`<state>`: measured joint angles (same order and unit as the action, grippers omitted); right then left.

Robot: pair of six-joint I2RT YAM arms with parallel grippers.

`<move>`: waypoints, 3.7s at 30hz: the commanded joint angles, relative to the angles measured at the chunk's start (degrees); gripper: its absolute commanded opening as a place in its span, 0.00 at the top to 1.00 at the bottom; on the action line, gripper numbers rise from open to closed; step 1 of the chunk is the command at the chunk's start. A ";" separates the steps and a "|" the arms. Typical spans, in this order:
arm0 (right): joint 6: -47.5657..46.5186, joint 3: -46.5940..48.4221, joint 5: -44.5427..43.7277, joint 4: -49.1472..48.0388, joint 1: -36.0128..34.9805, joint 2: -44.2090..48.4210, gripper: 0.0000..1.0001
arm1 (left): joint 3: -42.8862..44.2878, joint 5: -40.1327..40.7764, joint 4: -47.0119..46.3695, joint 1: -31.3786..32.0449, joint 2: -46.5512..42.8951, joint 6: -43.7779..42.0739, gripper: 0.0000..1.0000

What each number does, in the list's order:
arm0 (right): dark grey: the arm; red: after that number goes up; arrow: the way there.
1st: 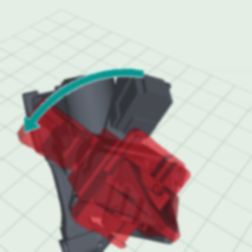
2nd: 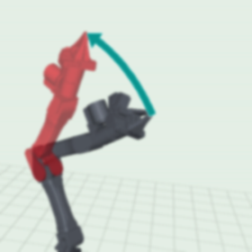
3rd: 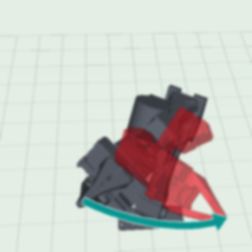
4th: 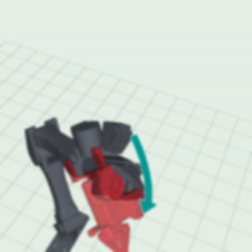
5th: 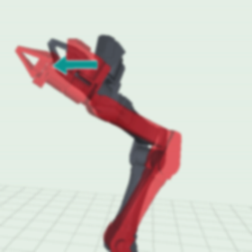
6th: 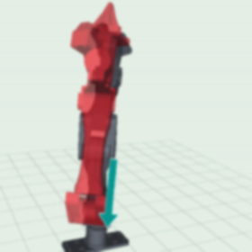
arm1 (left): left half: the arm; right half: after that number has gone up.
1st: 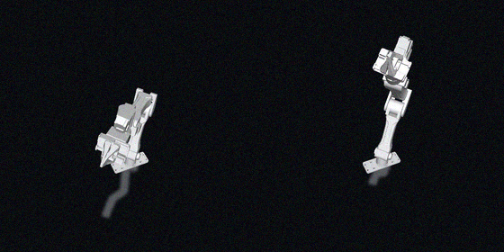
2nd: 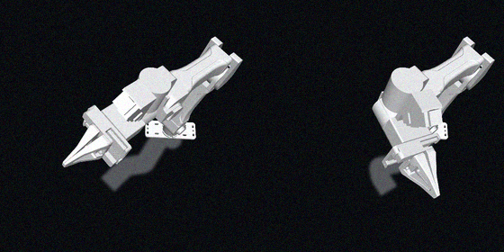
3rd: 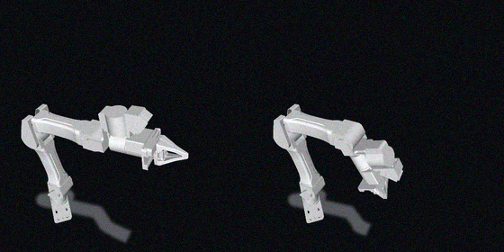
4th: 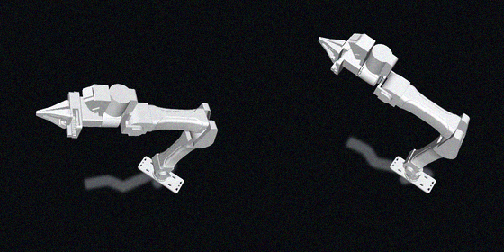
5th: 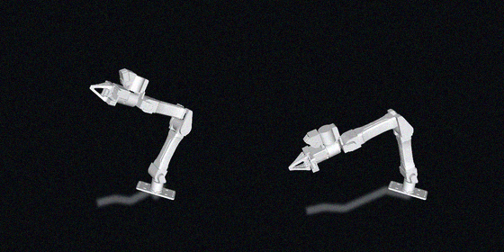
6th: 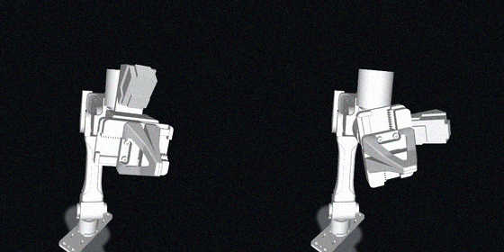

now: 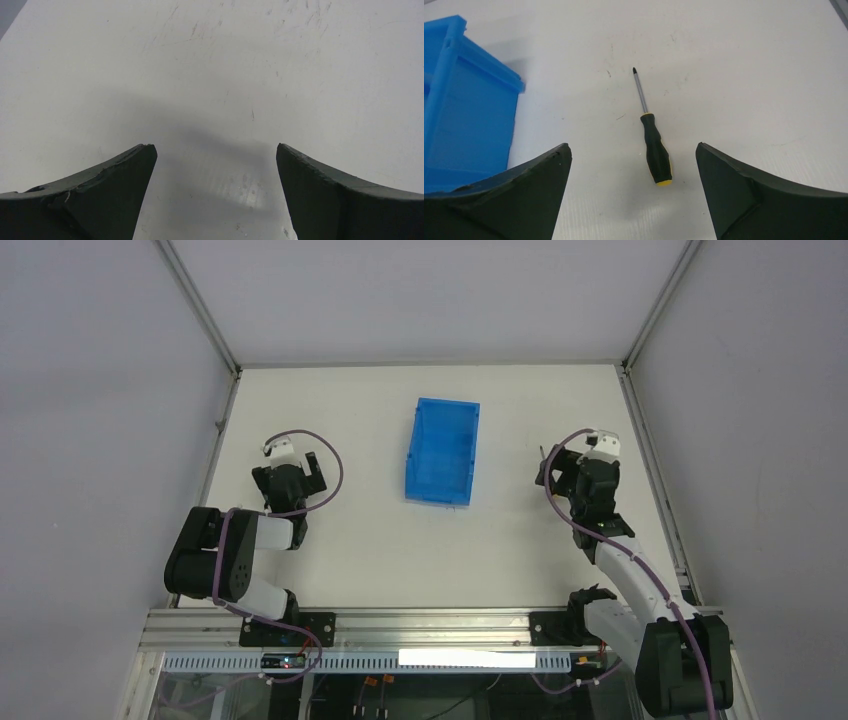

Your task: Put the screwdriver in the bin

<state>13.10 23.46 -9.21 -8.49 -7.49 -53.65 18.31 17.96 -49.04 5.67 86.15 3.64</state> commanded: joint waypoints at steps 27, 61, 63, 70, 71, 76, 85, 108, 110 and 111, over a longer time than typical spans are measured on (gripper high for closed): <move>-6.42 55.49 -0.37 57.87 0.83 -53.79 0.39 | 1.29 0.77 -1.23 0.66 -0.10 0.40 0.01; 8.75 75.06 5.19 67.70 -7.58 -29.64 1.00 | 1.29 0.85 -1.24 0.79 -0.11 0.32 0.01; 9.80 73.60 5.22 61.39 -12.39 -28.12 1.00 | 1.29 0.85 -1.24 0.74 -0.12 0.32 0.01; 11.37 68.28 2.69 43.86 -23.95 -27.48 1.00 | 1.29 0.85 -1.24 0.78 -0.11 0.32 0.01; 11.46 67.55 2.56 42.01 -25.30 -28.11 1.00 | 1.29 0.85 -1.24 0.75 -0.10 0.32 0.01; 13.03 63.68 1.16 35.32 -29.50 -32.49 1.00 | 1.29 0.85 -1.28 0.78 -0.15 0.32 0.01; 19.44 59.46 -1.08 31.89 -30.55 -46.24 1.00 | 1.32 0.85 -1.24 0.83 -0.16 0.36 0.01; 22.49 65.18 -3.79 39.59 -32.86 -64.29 0.65 | 1.36 0.94 -1.24 0.85 -0.11 0.36 0.01; 21.80 66.53 -4.45 40.90 -33.13 -63.68 0.60 | 1.38 0.94 -1.25 0.92 -0.10 0.31 0.01; 21.38 67.19 -4.80 41.59 -33.39 -63.10 0.58 | 1.38 0.94 -1.20 0.92 -0.10 0.32 0.01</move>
<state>35.48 86.70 -11.77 30.28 -39.70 -117.75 18.31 18.02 -49.04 6.07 86.15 3.64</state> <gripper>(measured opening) 0.389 0.992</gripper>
